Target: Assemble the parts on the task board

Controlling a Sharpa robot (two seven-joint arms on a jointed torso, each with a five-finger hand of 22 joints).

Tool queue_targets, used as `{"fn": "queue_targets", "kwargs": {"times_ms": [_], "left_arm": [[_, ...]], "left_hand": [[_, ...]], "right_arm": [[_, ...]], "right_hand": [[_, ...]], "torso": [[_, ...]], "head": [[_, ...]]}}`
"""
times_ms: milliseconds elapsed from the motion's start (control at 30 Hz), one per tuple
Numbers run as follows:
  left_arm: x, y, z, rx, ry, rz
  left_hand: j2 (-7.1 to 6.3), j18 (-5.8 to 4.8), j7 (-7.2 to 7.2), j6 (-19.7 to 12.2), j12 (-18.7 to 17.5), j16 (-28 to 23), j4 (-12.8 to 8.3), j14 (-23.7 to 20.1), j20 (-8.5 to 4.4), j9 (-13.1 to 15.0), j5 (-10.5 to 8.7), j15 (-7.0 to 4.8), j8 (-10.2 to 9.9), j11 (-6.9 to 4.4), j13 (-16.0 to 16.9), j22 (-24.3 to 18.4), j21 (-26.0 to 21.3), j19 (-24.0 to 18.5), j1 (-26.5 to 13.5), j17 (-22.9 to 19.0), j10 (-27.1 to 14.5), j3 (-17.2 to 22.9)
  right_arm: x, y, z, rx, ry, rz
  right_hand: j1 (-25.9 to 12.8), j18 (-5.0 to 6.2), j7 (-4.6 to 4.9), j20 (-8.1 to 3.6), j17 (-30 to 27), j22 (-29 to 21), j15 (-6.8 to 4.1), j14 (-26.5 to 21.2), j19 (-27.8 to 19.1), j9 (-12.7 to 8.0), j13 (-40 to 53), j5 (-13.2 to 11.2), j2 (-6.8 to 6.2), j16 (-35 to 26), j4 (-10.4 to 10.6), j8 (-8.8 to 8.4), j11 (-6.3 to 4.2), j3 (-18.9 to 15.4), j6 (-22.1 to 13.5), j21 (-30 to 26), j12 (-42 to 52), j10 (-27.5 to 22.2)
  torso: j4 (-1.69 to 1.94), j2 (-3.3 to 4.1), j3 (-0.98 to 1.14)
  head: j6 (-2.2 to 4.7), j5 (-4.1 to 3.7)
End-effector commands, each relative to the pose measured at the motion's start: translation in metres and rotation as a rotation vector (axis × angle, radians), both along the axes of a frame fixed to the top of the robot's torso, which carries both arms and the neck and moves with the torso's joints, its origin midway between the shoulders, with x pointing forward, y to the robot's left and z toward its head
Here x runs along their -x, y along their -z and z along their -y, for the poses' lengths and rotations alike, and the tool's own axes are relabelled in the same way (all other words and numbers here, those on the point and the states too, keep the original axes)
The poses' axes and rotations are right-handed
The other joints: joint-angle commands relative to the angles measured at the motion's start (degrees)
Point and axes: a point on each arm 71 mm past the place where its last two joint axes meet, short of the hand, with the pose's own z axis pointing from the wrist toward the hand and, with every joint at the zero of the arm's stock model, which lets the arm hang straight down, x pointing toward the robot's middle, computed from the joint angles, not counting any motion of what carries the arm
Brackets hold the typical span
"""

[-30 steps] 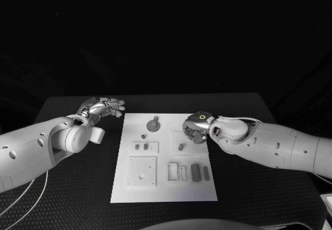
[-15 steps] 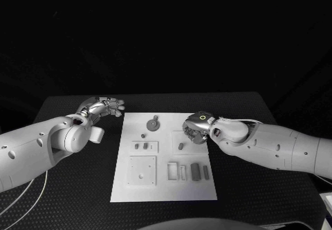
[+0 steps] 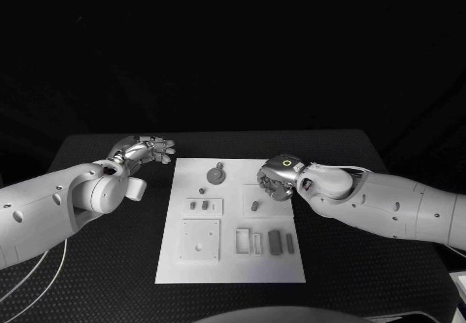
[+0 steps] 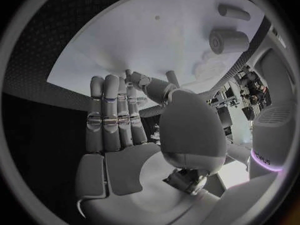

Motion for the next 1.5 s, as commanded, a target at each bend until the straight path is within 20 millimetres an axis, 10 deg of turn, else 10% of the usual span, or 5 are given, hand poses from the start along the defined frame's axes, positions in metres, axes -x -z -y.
{"fn": "queue_targets", "kwargs": {"times_ms": [33, 667, 1500], "left_arm": [[0.000, -0.001, 0.001, 0.001, 0.009, 0.006], [-0.003, 0.000, -0.003, -0.006, -0.005, 0.006], [-0.015, 0.002, 0.000, -0.018, -0.057, 0.017]], "left_hand": [[0.06, 0.70, 0.31, -0.18, -0.24, -0.39, -0.26, 0.22, -0.13, -0.07, 0.13, 0.10, 0.12, 0.32, -0.08, 0.07, -0.32, 0.50, 0.45, 0.11, -0.21, 0.02], [0.02, 0.68, 0.37, -0.31, -0.36, -0.54, -0.28, 0.22, -0.12, -0.13, 0.13, 0.11, 0.09, 0.39, -0.17, 0.11, -0.41, 0.52, 0.37, 0.28, -0.31, -0.03], [-0.05, 0.66, 0.33, -0.20, -0.32, -0.71, -0.25, 0.20, -0.10, -0.13, 0.11, 0.13, 0.21, 0.34, -0.19, 0.15, -0.52, 0.51, 0.32, 0.46, -0.14, -0.04]], "right_arm": [[-0.001, -0.006, -0.001, -0.018, -0.003, -0.011], [-0.003, -0.044, -0.011, -0.189, -0.021, -0.055], [0.034, -0.028, -0.120, -0.221, -0.267, -0.082]], "right_hand": [[-0.20, 1.18, 0.08, 0.02, 0.08, 0.11, -0.40, 0.08, 0.29, 0.08, 0.71, 0.19, -0.53, 0.40, 0.05, 0.23, -0.20, 0.46, 0.30, 0.18, 0.08, 0.53], [-0.50, 1.18, 0.14, -0.03, 0.39, 0.33, -0.44, -0.01, 0.28, 0.23, 0.97, 0.30, -0.19, 0.57, 0.20, 0.06, -0.17, 0.35, 0.18, 0.32, -0.20, 0.50], [-0.87, 1.18, 0.26, -0.07, 0.74, 0.62, -0.42, -0.18, 0.12, 0.53, 1.42, 0.65, 0.89, 0.66, -0.57, -0.30, -0.07, -0.42, -0.03, 0.39, -0.81, 0.38]], "torso": [[0.00, 0.00, -0.01], [-0.09, -0.05, -0.03], [0.04, -0.17, -0.15]], "head": [[-0.03, 0.01], [0.25, 0.94], [0.10, 8.20]]}}
